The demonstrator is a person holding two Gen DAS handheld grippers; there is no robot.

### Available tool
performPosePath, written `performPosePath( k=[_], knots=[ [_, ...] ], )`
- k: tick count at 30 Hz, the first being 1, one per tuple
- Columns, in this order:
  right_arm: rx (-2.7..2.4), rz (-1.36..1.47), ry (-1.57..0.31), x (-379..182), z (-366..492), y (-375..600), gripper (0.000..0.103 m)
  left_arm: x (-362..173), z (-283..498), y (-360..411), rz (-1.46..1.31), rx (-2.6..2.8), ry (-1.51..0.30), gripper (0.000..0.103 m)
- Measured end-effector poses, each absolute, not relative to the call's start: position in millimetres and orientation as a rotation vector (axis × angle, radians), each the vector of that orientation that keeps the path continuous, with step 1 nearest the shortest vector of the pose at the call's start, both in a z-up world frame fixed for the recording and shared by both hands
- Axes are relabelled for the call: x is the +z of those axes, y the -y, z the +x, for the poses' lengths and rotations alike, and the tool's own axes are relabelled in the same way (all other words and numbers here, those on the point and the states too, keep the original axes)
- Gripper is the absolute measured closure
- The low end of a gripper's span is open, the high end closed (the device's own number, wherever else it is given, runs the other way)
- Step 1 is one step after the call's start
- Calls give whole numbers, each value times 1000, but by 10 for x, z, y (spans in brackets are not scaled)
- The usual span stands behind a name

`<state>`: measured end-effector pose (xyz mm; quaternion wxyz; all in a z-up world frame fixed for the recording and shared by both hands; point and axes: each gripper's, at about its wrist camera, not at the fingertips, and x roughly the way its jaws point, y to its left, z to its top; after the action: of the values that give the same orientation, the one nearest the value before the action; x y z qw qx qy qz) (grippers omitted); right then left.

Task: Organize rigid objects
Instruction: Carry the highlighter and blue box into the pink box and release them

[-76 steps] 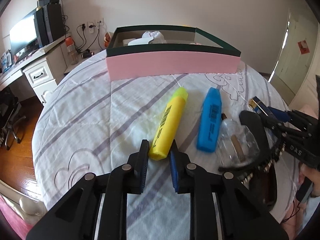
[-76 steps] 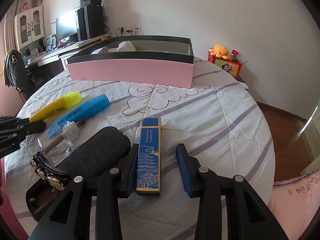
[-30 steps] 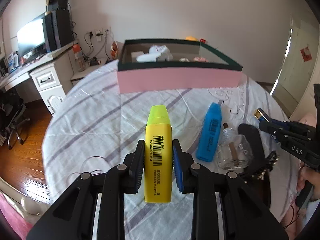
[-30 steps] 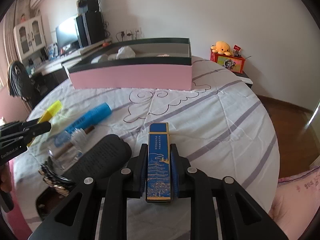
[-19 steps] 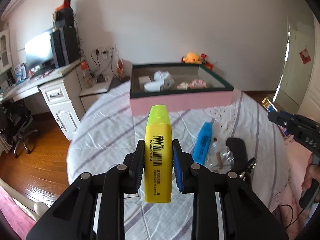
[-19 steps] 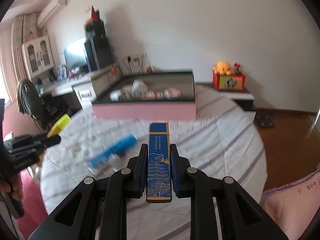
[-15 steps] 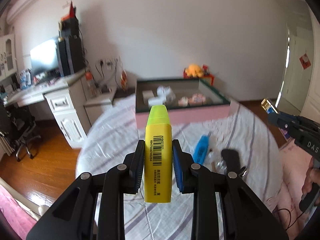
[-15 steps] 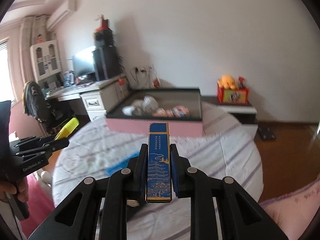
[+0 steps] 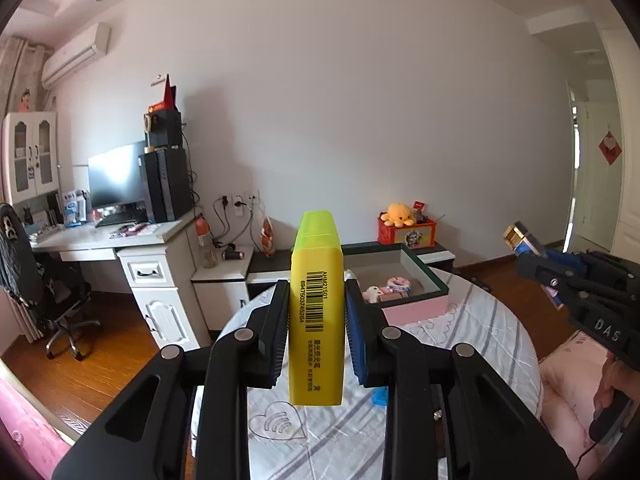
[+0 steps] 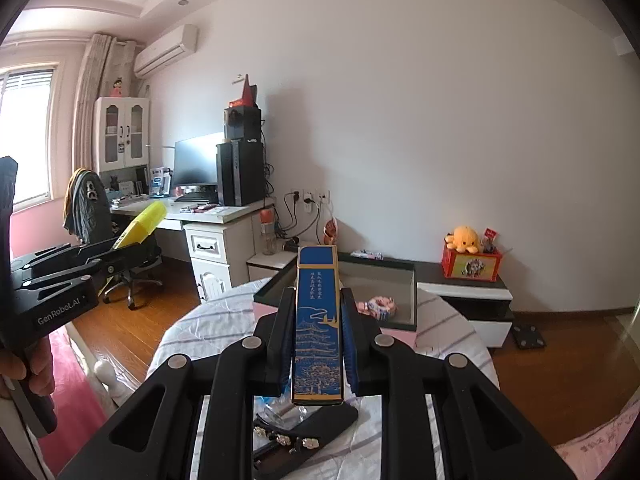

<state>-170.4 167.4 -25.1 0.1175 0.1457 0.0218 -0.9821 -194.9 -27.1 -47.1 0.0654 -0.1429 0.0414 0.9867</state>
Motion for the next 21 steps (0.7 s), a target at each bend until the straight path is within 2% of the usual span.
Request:
performPosePath(
  k=[12, 21],
  knots=[
    [-2867, 437, -68, -241, -2028, -1745, 82, -387, -2453, 29, -428, 2951, -168, 77],
    [-2870, 512, -64, -326, -2761, -1971, 82, -435, -3442, -277, -497, 2862, -195, 77]
  ],
)
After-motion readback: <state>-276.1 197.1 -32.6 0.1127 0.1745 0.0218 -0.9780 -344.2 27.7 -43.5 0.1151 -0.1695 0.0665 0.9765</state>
